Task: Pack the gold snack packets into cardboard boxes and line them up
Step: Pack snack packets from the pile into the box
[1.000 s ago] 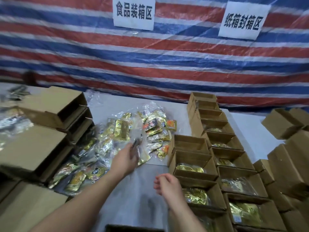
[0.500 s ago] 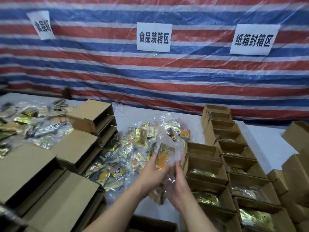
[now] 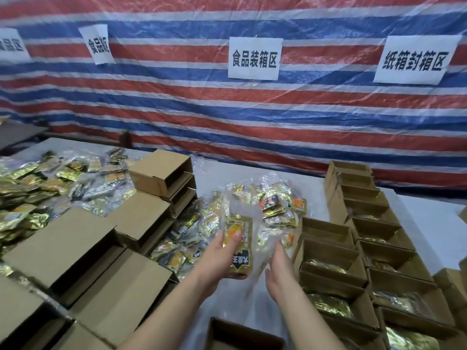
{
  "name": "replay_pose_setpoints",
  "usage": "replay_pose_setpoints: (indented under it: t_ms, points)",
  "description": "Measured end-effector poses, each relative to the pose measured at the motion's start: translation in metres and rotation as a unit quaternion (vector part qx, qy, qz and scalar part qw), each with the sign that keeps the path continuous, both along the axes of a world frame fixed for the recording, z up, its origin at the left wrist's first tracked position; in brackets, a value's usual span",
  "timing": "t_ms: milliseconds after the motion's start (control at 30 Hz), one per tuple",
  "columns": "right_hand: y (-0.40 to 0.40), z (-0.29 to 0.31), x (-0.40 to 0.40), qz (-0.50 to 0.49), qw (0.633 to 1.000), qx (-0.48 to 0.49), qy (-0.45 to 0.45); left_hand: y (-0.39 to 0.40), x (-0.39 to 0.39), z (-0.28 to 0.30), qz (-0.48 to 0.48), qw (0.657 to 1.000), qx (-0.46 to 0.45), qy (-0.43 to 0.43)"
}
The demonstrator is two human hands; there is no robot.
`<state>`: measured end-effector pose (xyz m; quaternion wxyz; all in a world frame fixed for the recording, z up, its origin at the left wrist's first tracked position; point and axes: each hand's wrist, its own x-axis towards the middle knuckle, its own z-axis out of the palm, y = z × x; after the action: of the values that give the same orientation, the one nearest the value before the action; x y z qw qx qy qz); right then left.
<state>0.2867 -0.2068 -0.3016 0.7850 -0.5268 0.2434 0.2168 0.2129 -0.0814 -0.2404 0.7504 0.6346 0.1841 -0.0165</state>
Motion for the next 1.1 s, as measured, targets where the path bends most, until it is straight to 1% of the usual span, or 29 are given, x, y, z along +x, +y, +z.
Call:
replay_pose_setpoints:
  t_ms: [67,133,200,267,333,367,400,433,467,500,567,600,633,667,733,767,800,867,900,933,967,1000,1033,1067,1100]
  points:
    - [0.001,0.01,-0.004,0.031,0.997,0.064,-0.034,-0.002,-0.003,-0.002,0.0,1.0,0.013,-0.009]
    - [0.001,0.027,-0.014,0.084,0.987,0.105,-0.084,-0.009,-0.005,0.0,-0.003,0.997,0.08,-0.021]
    - [0.001,0.045,-0.026,0.127,0.975,0.111,-0.142,-0.02,-0.004,0.005,0.0,0.984,0.175,-0.047]
    - [-0.002,0.055,-0.038,0.122,0.973,0.085,-0.178,-0.032,-0.003,0.007,-0.007,0.969,0.235,-0.074]
    - [-0.009,0.057,-0.047,0.107,0.97,0.061,-0.211,-0.041,-0.004,0.0,0.003,0.943,0.319,-0.097]
    - [-0.015,0.055,-0.05,0.114,0.968,0.065,-0.215,-0.044,-0.005,-0.004,0.013,0.92,0.379,-0.098]
    - [-0.021,0.053,-0.053,0.129,0.967,0.08,-0.205,-0.047,-0.007,-0.008,0.025,0.9,0.425,-0.092]
    - [-0.026,0.052,-0.058,0.142,0.966,0.109,-0.185,-0.048,-0.01,-0.013,0.032,0.893,0.441,-0.087]
    - [-0.032,0.05,-0.062,0.153,0.965,0.145,-0.158,-0.05,-0.014,-0.017,0.033,0.898,0.428,-0.092]
    - [-0.036,0.048,-0.067,0.159,0.962,0.178,-0.132,-0.051,-0.017,-0.02,0.03,0.918,0.383,-0.096]
    - [-0.044,0.043,-0.074,0.159,0.958,0.22,-0.092,-0.053,-0.023,-0.024,0.024,0.969,0.224,-0.096]
    - [-0.048,0.04,-0.077,0.152,0.958,0.231,-0.081,-0.053,-0.025,-0.029,0.024,0.985,0.148,-0.087]
    - [-0.05,0.038,-0.08,0.143,0.96,0.23,-0.073,-0.051,-0.028,-0.033,0.025,0.992,0.102,-0.074]
    - [-0.053,0.036,-0.083,0.138,0.962,0.225,-0.069,-0.049,-0.03,-0.037,0.02,0.995,0.075,-0.059]
    - [-0.058,0.029,-0.091,0.144,0.964,0.214,-0.062,-0.042,-0.035,-0.043,-0.022,0.999,0.037,-0.012]
    - [-0.061,0.026,-0.094,0.155,0.967,0.194,-0.056,-0.038,-0.037,-0.048,-0.048,0.998,0.035,0.013]
    - [-0.064,0.023,-0.095,0.176,0.97,0.16,-0.051,-0.033,-0.04,-0.057,-0.064,0.996,0.053,0.028]
    - [-0.068,0.019,-0.098,0.244,0.967,0.024,-0.066,-0.016,-0.045,-0.077,-0.062,0.99,0.119,0.049]
    - [-0.066,0.019,-0.101,0.282,0.953,-0.063,-0.092,-0.006,-0.049,-0.088,-0.063,0.982,0.171,0.059]
    - [-0.063,0.018,-0.105,0.323,0.926,-0.145,-0.13,0.005,-0.055,-0.1,-0.07,0.968,0.229,0.069]
    - [-0.061,0.014,-0.107,0.367,0.893,-0.203,-0.162,0.014,-0.062,-0.112,-0.092,0.952,0.284,0.069]
    - [-0.058,0.006,-0.109,0.412,0.858,-0.238,-0.191,0.023,-0.069,-0.127,-0.126,0.936,0.325,0.053]
    - [-0.054,-0.006,-0.11,0.459,0.818,-0.268,-0.218,0.028,-0.075,-0.142,-0.159,0.927,0.338,0.037]
    - [-0.052,-0.019,-0.111,0.506,0.77,-0.305,-0.239,0.032,-0.081,-0.159,-0.188,0.925,0.327,0.034]
    - [-0.05,-0.034,-0.11,0.547,0.724,-0.337,-0.252,0.033,-0.086,-0.17,-0.194,0.933,0.298,0.054]
